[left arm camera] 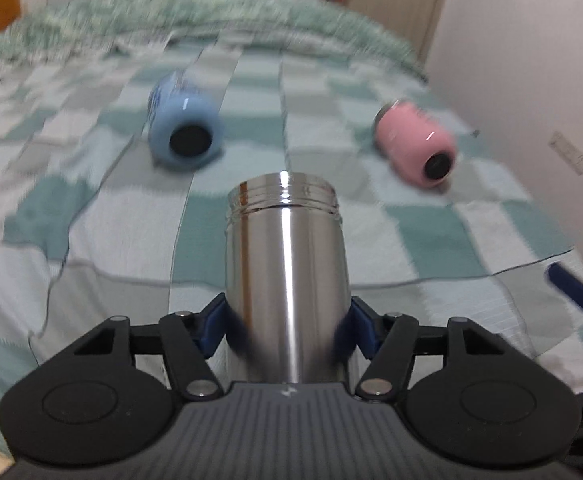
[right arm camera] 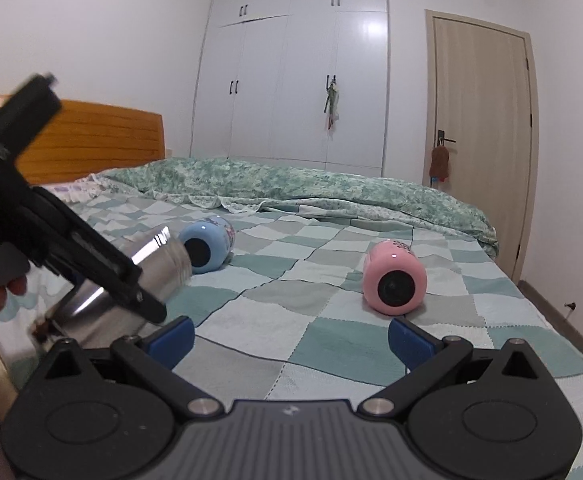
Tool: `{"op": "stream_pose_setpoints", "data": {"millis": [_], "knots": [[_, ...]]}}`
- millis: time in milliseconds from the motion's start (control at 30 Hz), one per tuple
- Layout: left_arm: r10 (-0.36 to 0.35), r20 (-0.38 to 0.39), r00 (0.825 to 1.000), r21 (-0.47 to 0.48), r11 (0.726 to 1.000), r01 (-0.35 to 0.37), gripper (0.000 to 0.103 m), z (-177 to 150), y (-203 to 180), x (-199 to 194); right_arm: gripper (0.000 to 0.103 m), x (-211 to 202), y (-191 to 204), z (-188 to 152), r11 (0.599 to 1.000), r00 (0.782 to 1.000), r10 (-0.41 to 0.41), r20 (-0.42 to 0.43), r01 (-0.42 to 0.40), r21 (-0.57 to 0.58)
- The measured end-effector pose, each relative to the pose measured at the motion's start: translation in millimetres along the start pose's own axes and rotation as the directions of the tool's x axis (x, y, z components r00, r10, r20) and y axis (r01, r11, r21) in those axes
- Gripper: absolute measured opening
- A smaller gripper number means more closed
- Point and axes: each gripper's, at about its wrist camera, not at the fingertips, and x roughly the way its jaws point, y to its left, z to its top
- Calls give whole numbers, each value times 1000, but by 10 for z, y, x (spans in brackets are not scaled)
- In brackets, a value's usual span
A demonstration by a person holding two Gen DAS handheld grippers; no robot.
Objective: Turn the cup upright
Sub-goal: 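Rotate the held thermos upright with the left gripper and lower it onto the quilt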
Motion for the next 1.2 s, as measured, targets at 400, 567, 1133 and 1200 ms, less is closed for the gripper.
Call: {"op": "stream_pose_setpoints", "data": {"millis": [400, 567, 1133, 1200], "knots": [[13, 375, 927, 103, 993, -56, 63, 21, -313, -317, 103, -187, -118, -28, 996, 999, -39, 37, 35, 85], [-1, 482, 876, 125, 990, -68, 63, -173, -378, -88, 103, -186, -115, -43, 995, 999, -38, 23, 36, 93], [-6, 475, 880, 149, 986, -74, 80, -398, -264, 80, 103, -167, -35, -59, 997, 999, -32, 14, 31, 67], [-12, 493, 870, 155, 985, -74, 94, -407, -258, 2, 103, -179, -29, -59, 997, 999, -31, 18, 30, 68]]}}
